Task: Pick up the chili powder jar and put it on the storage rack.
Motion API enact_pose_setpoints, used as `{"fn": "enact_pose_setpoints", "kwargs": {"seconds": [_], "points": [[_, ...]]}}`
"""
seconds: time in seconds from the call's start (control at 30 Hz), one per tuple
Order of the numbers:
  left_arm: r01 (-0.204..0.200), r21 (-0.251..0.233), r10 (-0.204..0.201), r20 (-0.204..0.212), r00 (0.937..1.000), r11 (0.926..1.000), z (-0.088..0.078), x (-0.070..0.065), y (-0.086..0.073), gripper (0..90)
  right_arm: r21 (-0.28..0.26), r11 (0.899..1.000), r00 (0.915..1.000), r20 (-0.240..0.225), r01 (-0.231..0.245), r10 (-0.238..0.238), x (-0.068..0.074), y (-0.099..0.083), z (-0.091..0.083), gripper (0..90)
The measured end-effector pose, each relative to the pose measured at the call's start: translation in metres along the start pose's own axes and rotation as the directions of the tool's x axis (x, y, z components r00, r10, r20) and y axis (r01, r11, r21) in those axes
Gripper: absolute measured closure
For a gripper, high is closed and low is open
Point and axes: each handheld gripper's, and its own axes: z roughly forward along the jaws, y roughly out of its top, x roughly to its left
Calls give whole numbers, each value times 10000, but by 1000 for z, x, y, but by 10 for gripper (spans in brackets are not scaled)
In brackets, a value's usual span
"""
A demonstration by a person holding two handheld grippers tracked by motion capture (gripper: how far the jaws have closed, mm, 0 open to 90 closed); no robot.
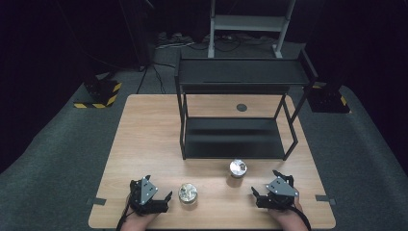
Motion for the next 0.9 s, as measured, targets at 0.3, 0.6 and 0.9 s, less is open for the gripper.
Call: {"fn": "enact_pose_setpoints", "kwargs": {"seconds": [0.3,0.6,0.9], "points": [[-57,130,57,-33,10000,9999,1,-1,2,12,60,10000,10000,43,-34,34,0,1,1,2],[-548,354,552,-102,9984,9979,3,-7,7,12,-10,9998,9998,69,-185,185,0,0,0,2],[-373,68,373,31,9993,9993,1,-4,2,12,-10,9998,9997,27,-222,222,-2,0,0,2]]}}
